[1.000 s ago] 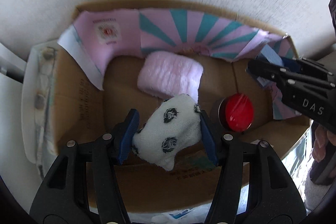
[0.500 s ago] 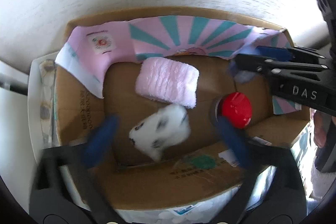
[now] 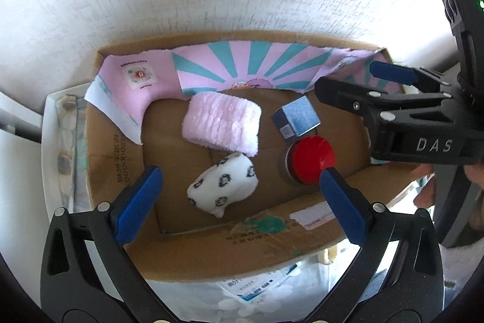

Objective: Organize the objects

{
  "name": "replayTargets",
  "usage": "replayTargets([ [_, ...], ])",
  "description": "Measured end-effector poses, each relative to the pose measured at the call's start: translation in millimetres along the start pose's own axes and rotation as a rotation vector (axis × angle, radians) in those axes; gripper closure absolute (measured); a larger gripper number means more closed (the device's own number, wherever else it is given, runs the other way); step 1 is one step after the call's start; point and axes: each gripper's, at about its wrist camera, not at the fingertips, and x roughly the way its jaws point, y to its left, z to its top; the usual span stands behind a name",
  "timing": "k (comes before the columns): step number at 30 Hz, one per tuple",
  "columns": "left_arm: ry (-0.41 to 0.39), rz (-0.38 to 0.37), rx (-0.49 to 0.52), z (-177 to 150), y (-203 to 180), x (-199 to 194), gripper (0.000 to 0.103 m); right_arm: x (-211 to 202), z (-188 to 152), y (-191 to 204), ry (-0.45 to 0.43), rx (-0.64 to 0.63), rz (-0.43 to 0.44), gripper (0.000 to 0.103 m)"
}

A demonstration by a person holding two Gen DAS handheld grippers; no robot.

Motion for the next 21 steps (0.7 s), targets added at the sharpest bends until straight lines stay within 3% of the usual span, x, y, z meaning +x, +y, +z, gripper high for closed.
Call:
replayTargets([
  [4,-0.038,-0.004,0.004,-7.6,3.4,-21.0,0.0,-29.7,-5.5,3.9,-0.042,-0.006,-0.011,0.0],
  [7,-0.061,0.003,0.006,4.7,-19.0,-23.6,0.0,-45.6,-7.4,5.7,-0.058,-0.012,-0.018,0.0],
  [13,-0.198,0.03,0.038,-7.2,-22.9,-63.8,0.0,-78.7,-18.8,22.9,-0.131,-0.025,-0.058,0.0],
  [16,-0.269,0.019,0.03,-17.7,-21.1,-88.9,0.0,-97.7,-32.6,35.8,-0.201,-0.029,-0.085,0.0],
  [21,-0.376,0.064,0.022,-44.0,-14.9,-127.5,0.0,-131.4,-61.3,52.0,-0.302,-0.028,-0.122,0.0],
])
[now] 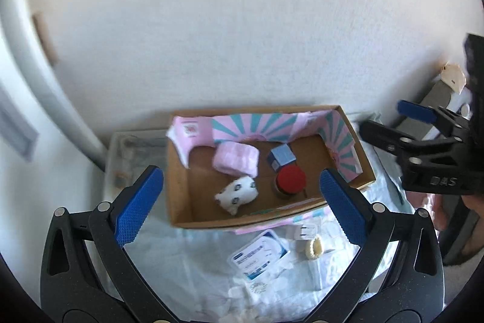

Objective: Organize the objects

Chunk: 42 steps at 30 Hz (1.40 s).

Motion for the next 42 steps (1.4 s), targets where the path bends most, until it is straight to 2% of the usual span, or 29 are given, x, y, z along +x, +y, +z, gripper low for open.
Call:
replayTargets([
  [3,-0.04,0.016,0.002,-12.3,4.2,-19.9,0.0,-27.7,-18.3,8.3,-0.061,0.018,-0.059,0.0],
  [6,-0.082,0.012,0.002,-29.1,7.0,-37.7,0.0,-46.2,-34.8,11.4,-0.083,0.038,-0.105,0.0],
  [14,-0.121,0.006,-0.007,-66.0,9.4,-63.7,0.0,-71.5,-88.3,18.6,-0.128,0.119,-0.143,0.0],
  [19,-0.14,0.004,-0.015,-79.0,12.2,-79.6,0.0,-90.4,-106.2,28.3,-0.179,0.126,-0.164,0.0],
  [24,-0.16,-0.001,-0.01,-84.6,16.1,-93.0,0.0,-100.6,-115.7,30.6,-0.175,0.142,-0.172,0.0],
  [34,-0.159,-0.008,0.015,-94.6,22.1,-97.6,0.0,-111.0,-140.8,36.3,-0.167,0.116,-0.183,0.0],
  [42,-0.132,-0.008,0.017,-103.7,22.8,-82.2,0.0,-108.0,-155.5,38.3,-0.167,0.074,-0.164,0.0],
])
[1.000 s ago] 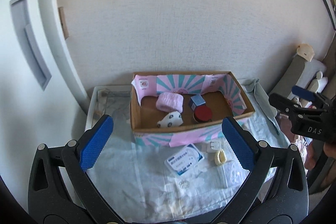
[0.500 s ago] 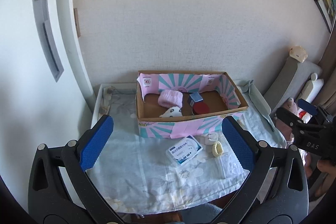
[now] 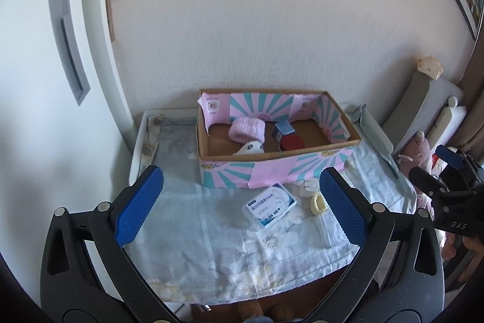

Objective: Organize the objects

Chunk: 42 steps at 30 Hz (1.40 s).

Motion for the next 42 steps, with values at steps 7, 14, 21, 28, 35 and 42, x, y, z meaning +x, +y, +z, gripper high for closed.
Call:
replayTargets([
  [7,0.065,-0.033,0.069,-20.4,-4.3,44.1,0.0,20.6,-36.6,0.6,0.066,-0.004,0.038,0.0],
  [14,0.158,-0.121,0.125,-55.2,-14.8,115.2,0.0,66.1,-85.7,12.4,0.142,-0.005,0.056,0.0],
  [21,0.226,-0.168,0.255,-78.5,-31.5,184.6,0.001,118.2,-124.3,26.9,0.224,-0.013,0.036,0.007],
  [28,0.277,-0.214,0.341,-91.6,-46.0,215.2,0.011,144.5,-134.6,26.3,0.261,0.048,0.03,0.025],
  [35,0.294,-0.244,0.381,-97.1,-52.1,220.4,0.027,148.5,-129.9,27.3,0.261,0.064,-0.003,0.041],
  [42,0.298,-0.251,0.405,-96.7,-54.2,219.7,0.033,149.8,-125.9,25.5,0.265,0.081,-0.025,0.054],
])
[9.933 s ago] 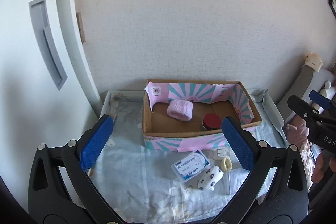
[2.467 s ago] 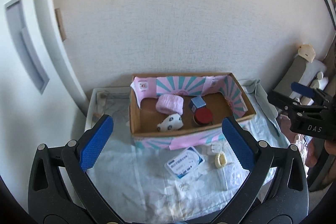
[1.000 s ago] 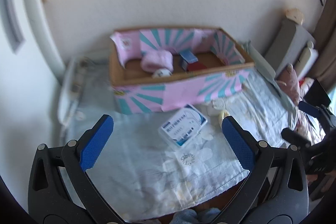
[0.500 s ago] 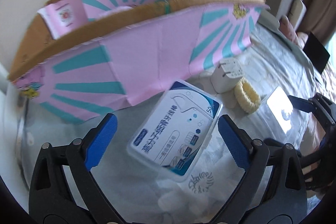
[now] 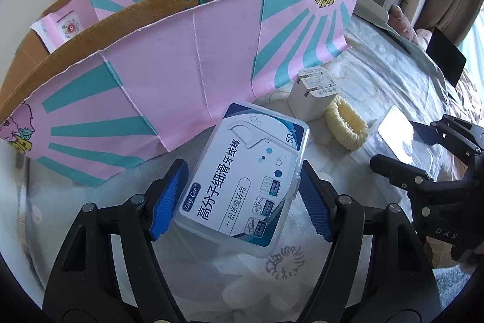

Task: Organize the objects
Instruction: 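Grasp the white floss-pick box with the left gripper while the right gripper grasps the clear container, then lift and carry the floss-pick box and clear container over the box with both grippers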

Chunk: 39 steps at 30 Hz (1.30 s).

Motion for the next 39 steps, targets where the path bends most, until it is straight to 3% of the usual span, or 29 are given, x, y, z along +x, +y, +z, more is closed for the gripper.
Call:
replayTargets([
  [5,-0.007,0.001,-0.002,0.3,-0.1,-4.6,0.039,-3.4,2.2,1.2,-0.002,0.013,0.0,0.054],
  [13,-0.036,-0.014,-0.035,0.1,0.6,-22.3,0.04,-21.0,6.5,2.9,-0.023,0.005,-0.011,0.054],
  [19,-0.118,-0.005,-0.103,2.2,-0.2,-67.2,0.04,-44.0,23.2,0.2,-0.054,0.008,-0.024,0.054],
  [31,-0.258,0.16,-0.333,15.5,1.4,-194.6,0.04,-134.8,89.9,2.0,-0.17,-0.012,-0.005,0.054],
  [39,-0.336,0.258,-0.348,25.7,-14.3,-242.5,0.04,-176.0,116.6,-4.9,-0.243,-0.026,0.019,0.054],
])
